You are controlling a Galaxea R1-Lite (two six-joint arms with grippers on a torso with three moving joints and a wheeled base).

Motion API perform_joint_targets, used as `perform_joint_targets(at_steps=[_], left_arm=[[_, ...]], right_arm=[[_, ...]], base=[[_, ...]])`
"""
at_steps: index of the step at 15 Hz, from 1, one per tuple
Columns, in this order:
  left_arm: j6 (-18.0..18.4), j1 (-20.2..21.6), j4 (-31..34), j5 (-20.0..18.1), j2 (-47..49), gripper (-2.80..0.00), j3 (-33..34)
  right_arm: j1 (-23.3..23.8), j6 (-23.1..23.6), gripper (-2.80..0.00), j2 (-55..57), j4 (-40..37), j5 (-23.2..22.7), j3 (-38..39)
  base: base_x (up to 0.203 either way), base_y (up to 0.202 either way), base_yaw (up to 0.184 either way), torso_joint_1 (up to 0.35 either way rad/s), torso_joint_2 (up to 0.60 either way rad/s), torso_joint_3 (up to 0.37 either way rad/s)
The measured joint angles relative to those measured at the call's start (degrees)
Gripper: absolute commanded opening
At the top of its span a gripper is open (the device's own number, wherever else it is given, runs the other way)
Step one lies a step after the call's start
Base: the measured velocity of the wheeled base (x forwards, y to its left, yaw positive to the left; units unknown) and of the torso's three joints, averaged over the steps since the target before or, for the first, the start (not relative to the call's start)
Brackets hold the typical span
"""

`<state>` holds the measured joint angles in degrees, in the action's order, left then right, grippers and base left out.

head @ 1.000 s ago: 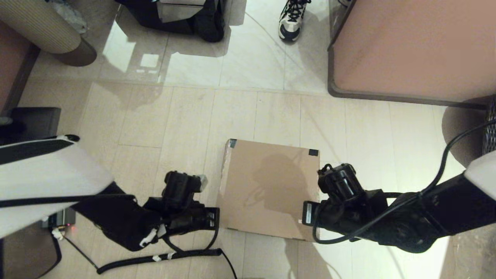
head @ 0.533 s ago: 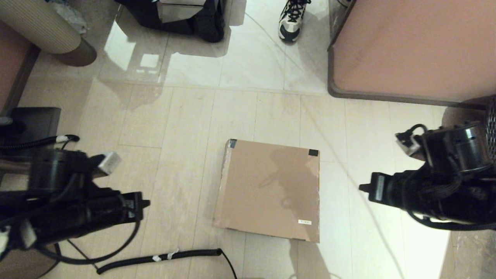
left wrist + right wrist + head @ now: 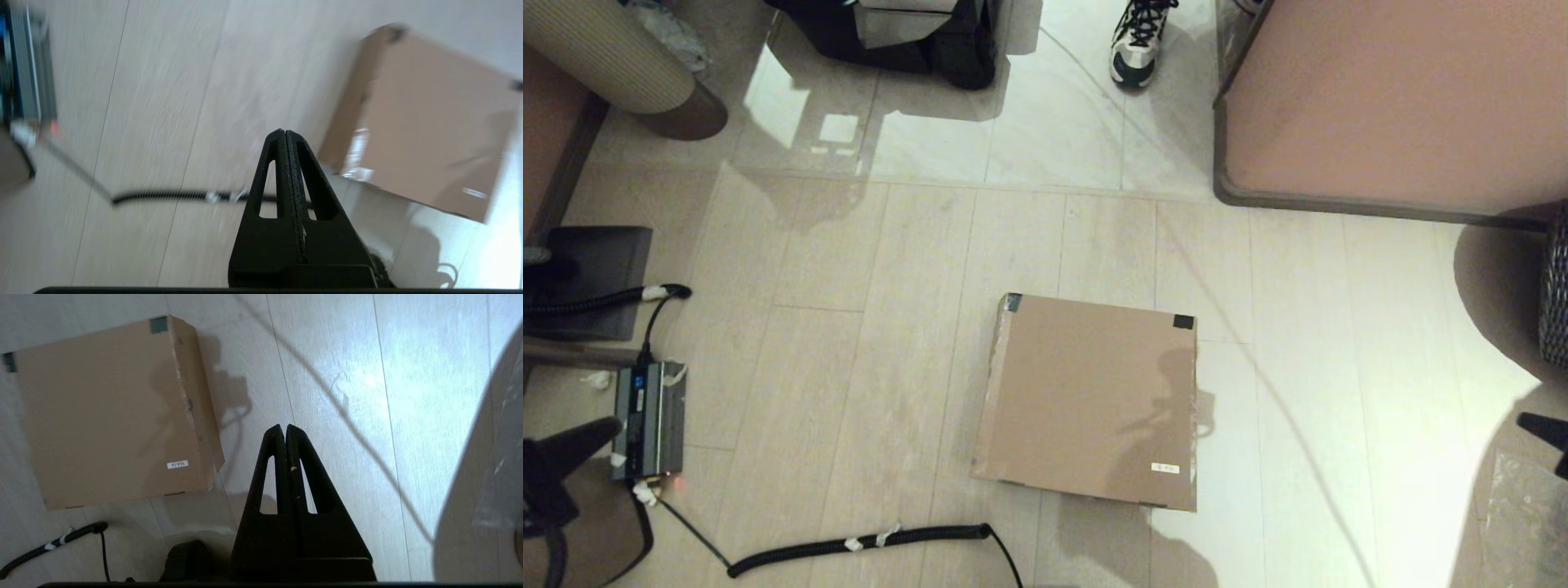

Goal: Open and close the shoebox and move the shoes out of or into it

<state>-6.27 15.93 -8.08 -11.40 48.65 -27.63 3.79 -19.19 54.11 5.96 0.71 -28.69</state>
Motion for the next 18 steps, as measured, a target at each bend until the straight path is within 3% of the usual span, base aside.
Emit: perform_joint_targets(at_steps=[3,7,9,11,14,16,18], left_arm=[[0.92,1.05,1.56,-3.12,-12.35,-2.8,5.18],[2.11,1.37,13.33,-1.89,-26.48,-2.8,18.28],[3.91,1.37,16.35,1.09,-28.85,-2.8,20.99],[5.66,1.19,17.33,7.1,-28.64,-2.8,21.83],[6.72,-2.47,16.76,5.46,-26.25,-2.8,22.26],[6.71,-6.37,16.39,5.23,-28.21,-2.8,22.45],[6.88,-8.9,11.35,5.79,-30.77,-2.8,24.38]], right_arm=[[1.11,8.09,-2.8,-11.93,0.1,-1.66,6.74],[1.53,18.56,-2.8,-25.22,-1.62,-1.04,22.39],[1.53,21.67,-2.8,-31.69,-9.18,-1.55,25.28],[-0.58,22.69,-2.8,-35.32,-15.07,-2.86,25.12],[-6.36,22.2,-2.8,-37.96,-15.04,-2.87,25.04],[-6.12,21.47,-2.8,-40.74,-14.71,-1.63,25.17],[-4.98,21.13,-2.8,-45.41,-14.76,-0.82,25.17]], base=[[0.0,0.0,0.0,0.0,0.0,0.0],[0.0,0.0,0.0,0.0,0.0,0.0],[0.0,0.0,0.0,0.0,0.0,0.0],[0.0,0.0,0.0,0.0,0.0,0.0],[0.0,0.0,0.0,0.0,0.0,0.0],[0.0,0.0,0.0,0.0,0.0,0.0],[0.0,0.0,0.0,0.0,0.0,0.0]])
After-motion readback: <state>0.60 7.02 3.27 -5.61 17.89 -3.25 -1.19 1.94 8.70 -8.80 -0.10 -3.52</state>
